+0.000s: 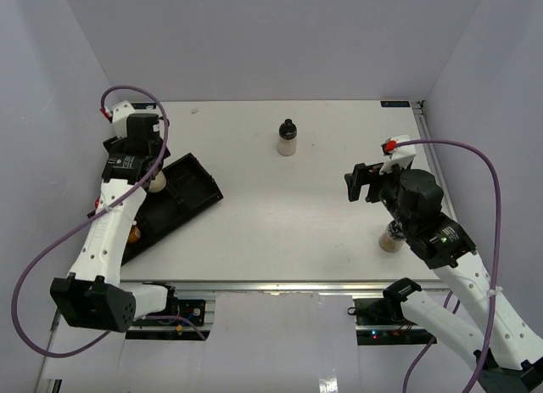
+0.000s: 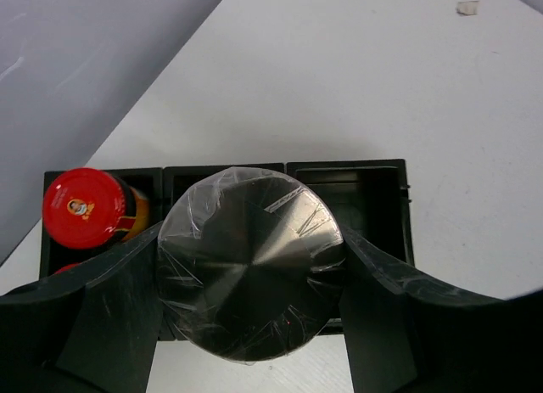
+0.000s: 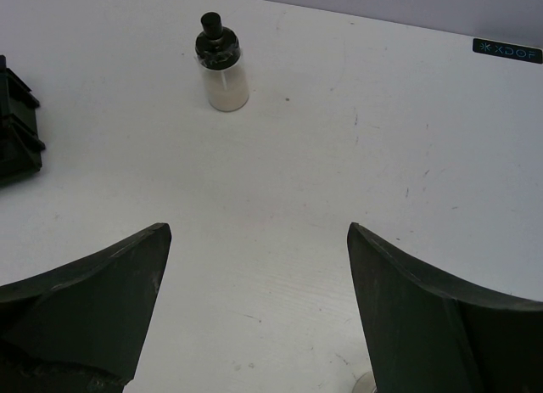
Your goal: Organize the condiment bottles
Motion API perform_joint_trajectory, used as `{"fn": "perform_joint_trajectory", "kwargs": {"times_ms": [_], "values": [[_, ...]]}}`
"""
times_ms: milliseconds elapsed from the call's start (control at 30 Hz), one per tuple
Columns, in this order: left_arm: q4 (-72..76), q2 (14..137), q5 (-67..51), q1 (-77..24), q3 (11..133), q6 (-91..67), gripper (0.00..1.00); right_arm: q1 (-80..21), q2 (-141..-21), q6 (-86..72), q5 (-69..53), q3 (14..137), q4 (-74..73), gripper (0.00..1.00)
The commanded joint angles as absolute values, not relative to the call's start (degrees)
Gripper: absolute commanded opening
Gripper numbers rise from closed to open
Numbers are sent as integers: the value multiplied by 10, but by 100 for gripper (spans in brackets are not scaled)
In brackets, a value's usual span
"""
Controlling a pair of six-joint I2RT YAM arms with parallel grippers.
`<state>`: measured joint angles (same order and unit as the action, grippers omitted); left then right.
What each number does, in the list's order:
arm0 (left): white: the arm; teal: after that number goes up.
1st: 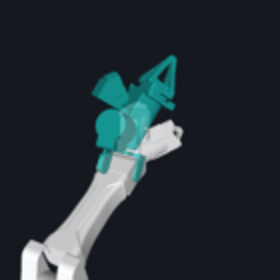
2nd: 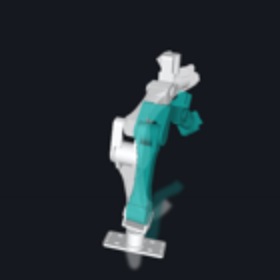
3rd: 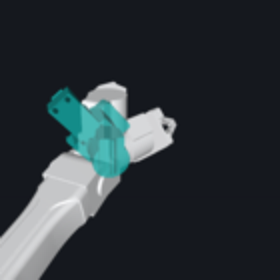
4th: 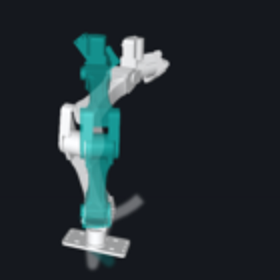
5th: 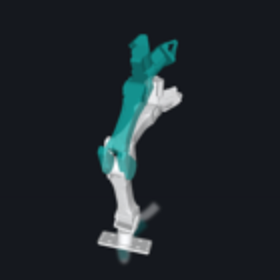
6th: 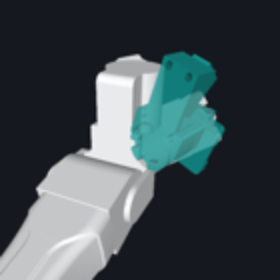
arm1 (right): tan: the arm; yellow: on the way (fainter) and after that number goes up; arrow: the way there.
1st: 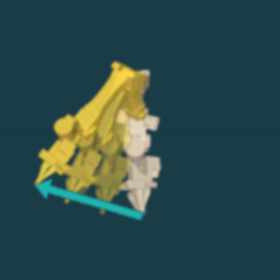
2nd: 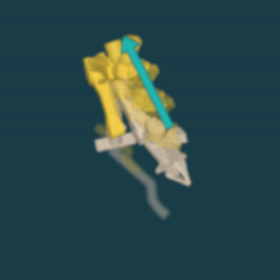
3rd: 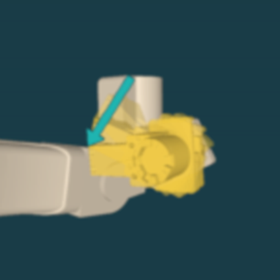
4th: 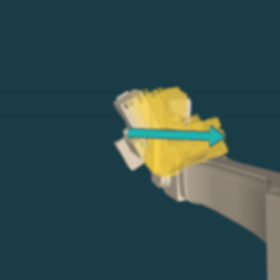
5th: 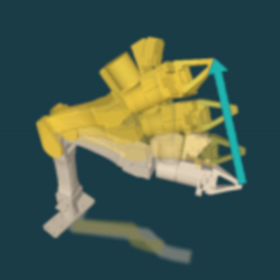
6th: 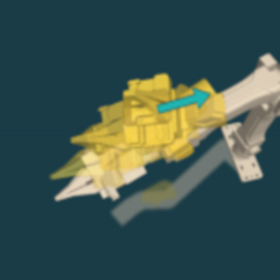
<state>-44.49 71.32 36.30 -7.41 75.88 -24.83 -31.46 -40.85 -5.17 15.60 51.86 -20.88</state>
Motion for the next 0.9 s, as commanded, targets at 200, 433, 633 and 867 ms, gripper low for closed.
{"fn": "perform_joint_trajectory", "kwargs": {"times_ms": [200,433,633,867], "values": [[-408,670,374,-6,687,-298,0,-312,-395,-50,149,531,-188,91],[-314,647,357,-4,609,-297,0,-312,-389,-52,149,526,-190,91],[-300,670,360,-4,580,-306,0,-312,-381,-53,150,523,-192,91],[-238,672,333,-4,544,-296,0,-312,-377,-51,152,521,-193,91]]}}
